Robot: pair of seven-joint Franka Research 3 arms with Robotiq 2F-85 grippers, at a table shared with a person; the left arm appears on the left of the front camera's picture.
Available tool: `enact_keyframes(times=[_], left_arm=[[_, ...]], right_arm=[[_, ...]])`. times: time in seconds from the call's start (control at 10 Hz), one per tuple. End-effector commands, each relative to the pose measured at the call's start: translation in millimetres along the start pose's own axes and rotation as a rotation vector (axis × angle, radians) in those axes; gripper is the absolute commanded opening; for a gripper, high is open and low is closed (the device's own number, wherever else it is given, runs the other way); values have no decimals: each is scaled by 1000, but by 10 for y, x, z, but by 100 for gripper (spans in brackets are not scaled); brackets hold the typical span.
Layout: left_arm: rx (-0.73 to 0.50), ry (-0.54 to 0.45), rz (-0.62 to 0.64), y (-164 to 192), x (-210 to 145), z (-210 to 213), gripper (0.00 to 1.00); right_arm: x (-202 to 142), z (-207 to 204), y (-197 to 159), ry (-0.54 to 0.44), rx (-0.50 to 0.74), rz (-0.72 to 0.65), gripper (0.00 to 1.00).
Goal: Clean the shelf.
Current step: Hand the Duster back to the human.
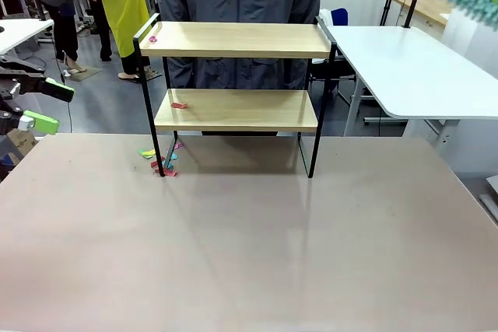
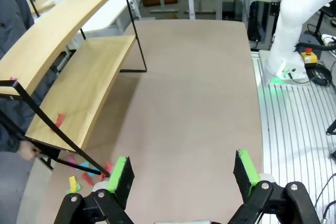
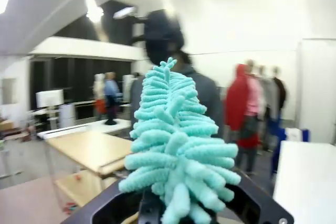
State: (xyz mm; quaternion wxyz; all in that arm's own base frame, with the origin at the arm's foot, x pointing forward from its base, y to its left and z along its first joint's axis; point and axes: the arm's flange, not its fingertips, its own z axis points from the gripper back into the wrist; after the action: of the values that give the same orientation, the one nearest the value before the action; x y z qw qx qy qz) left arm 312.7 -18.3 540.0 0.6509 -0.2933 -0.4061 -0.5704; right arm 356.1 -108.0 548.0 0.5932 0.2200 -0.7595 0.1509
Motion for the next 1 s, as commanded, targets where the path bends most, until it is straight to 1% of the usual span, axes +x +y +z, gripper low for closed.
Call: enact_keyframes(times=[0.0, 0.2, 0.4, 0.7, 0.9], left_arm=[[-2, -36, -24, 28, 12, -19, 100], [-2, -36, -24, 28, 12, -19, 100], [-2, -36, -24, 28, 12, -19, 100], [-2, -36, -24, 28, 12, -19, 100], [-2, -36, -24, 28, 12, -19, 100]], right_arm=[[-281, 0, 71, -6, -146, 34, 17], [-600, 63, -80, 61, -234, 42, 17], [-1046, 205, -208, 154, -309, 20, 17], [-1625, 326, -221, 262, -308, -33, 17], [-1793, 350, -191, 286, -303, -43, 17]])
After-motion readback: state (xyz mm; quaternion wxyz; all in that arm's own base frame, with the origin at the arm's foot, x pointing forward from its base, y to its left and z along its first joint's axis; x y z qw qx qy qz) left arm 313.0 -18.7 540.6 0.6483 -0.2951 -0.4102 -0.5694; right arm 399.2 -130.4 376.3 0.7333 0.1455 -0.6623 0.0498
